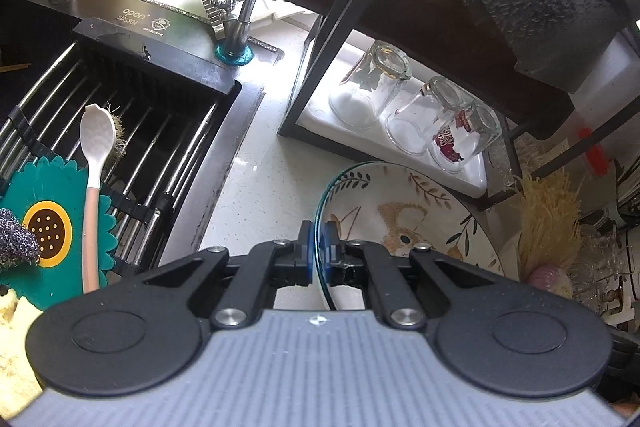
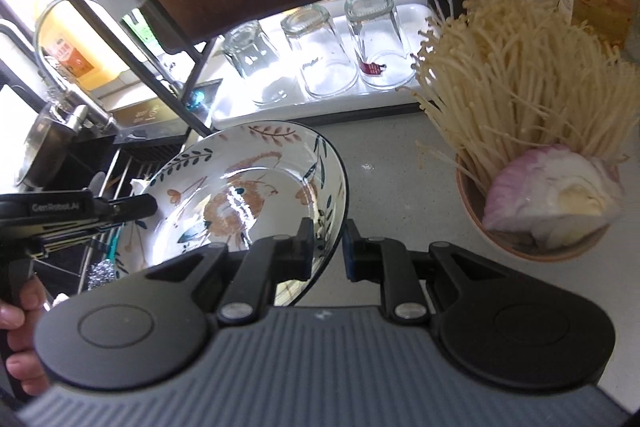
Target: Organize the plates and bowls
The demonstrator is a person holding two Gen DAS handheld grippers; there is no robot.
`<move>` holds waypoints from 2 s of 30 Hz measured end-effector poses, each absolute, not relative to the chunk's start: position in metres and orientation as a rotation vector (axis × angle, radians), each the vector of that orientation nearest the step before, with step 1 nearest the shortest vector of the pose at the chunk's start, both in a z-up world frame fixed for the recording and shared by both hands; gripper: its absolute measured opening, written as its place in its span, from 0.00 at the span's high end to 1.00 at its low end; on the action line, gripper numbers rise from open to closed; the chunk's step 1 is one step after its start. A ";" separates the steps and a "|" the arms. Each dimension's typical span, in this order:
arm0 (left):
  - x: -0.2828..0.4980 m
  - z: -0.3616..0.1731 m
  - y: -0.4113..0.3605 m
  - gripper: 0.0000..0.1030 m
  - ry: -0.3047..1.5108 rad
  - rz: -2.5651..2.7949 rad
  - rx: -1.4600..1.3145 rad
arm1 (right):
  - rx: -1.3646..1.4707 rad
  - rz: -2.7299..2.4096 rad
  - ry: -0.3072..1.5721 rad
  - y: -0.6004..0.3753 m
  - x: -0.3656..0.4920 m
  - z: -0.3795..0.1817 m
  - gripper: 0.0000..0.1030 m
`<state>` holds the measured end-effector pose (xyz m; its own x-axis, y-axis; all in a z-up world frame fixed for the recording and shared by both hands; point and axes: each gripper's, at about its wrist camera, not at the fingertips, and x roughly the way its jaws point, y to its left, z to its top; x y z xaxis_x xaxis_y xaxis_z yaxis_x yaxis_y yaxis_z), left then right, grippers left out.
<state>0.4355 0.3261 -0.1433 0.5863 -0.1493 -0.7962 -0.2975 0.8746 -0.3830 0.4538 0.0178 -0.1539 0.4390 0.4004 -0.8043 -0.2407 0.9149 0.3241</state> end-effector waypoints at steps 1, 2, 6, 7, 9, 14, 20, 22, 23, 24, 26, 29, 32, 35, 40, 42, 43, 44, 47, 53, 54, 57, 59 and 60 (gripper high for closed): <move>0.433 -0.141 0.325 0.95 0.948 0.087 -0.519 | 0.168 0.403 1.036 0.016 0.451 -0.151 0.82; 0.430 -0.138 0.323 0.95 0.944 0.080 -0.520 | 0.165 0.403 1.029 0.015 0.448 -0.148 0.82; 0.415 -0.124 0.316 0.95 0.923 0.063 -0.506 | 0.178 0.396 1.004 0.008 0.434 -0.134 0.82; 0.411 -0.121 0.314 0.95 0.916 0.061 -0.502 | 0.179 0.396 0.996 0.007 0.430 -0.130 0.82; 0.402 -0.114 0.310 0.95 0.900 0.056 -0.500 | 0.181 0.395 0.982 0.004 0.421 -0.123 0.82; 0.379 -0.104 0.301 0.95 0.886 0.052 -0.516 | 0.189 0.386 0.974 -0.004 0.399 -0.111 0.82; 0.359 -0.108 0.290 0.95 0.909 0.038 -0.529 | 0.179 0.376 0.980 -0.014 0.380 -0.107 0.82; 0.354 -0.109 0.286 0.95 0.915 0.034 -0.519 | 0.176 0.375 0.993 -0.018 0.375 -0.106 0.82; 0.353 -0.109 0.284 0.95 0.923 0.033 -0.518 | 0.175 0.374 0.998 -0.019 0.374 -0.106 0.82; 0.351 -0.109 0.282 0.95 0.932 0.029 -0.517 | 0.172 0.371 1.005 -0.021 0.372 -0.104 0.82; 0.348 -0.108 0.278 0.95 0.928 0.025 -0.515 | 0.160 0.376 1.000 -0.024 0.368 -0.101 0.82; 0.344 -0.105 0.270 0.95 0.919 0.010 -0.495 | 0.150 0.373 0.996 -0.030 0.362 -0.098 0.82; 0.340 -0.106 0.263 0.95 0.924 0.001 -0.490 | 0.146 0.367 1.007 -0.036 0.358 -0.099 0.82; 0.336 -0.111 0.256 0.94 0.940 -0.003 -0.492 | 0.139 0.366 1.022 -0.041 0.357 -0.101 0.82; 0.331 -0.121 0.244 0.94 0.982 -0.023 -0.480 | 0.117 0.356 1.043 -0.050 0.352 -0.106 0.82; 0.329 -0.124 0.240 0.94 0.992 -0.036 -0.472 | 0.107 0.350 1.053 -0.053 0.348 -0.109 0.82; 0.329 -0.125 0.238 0.94 0.998 -0.040 -0.466 | 0.102 0.351 1.057 -0.055 0.347 -0.111 0.82; 0.328 -0.126 0.236 0.94 1.006 -0.043 -0.464 | 0.101 0.349 1.062 -0.057 0.345 -0.112 0.82; 0.327 -0.132 0.232 0.94 1.034 -0.055 -0.454 | 0.100 0.345 1.078 -0.061 0.341 -0.117 0.82; 0.319 -0.147 0.226 0.93 1.094 -0.041 -0.459 | 0.070 0.348 1.110 -0.062 0.334 -0.126 0.82; 0.318 -0.150 0.226 0.92 1.102 -0.039 -0.464 | 0.061 0.348 1.109 -0.062 0.332 -0.126 0.82; 0.315 -0.153 0.223 0.92 1.119 -0.042 -0.462 | 0.061 0.346 1.120 -0.063 0.331 -0.128 0.82; 0.316 -0.156 0.221 0.92 1.138 -0.046 -0.451 | 0.063 0.338 1.130 -0.064 0.331 -0.131 0.82; 0.317 -0.158 0.219 0.92 1.149 -0.049 -0.446 | 0.060 0.331 1.137 -0.063 0.331 -0.132 0.82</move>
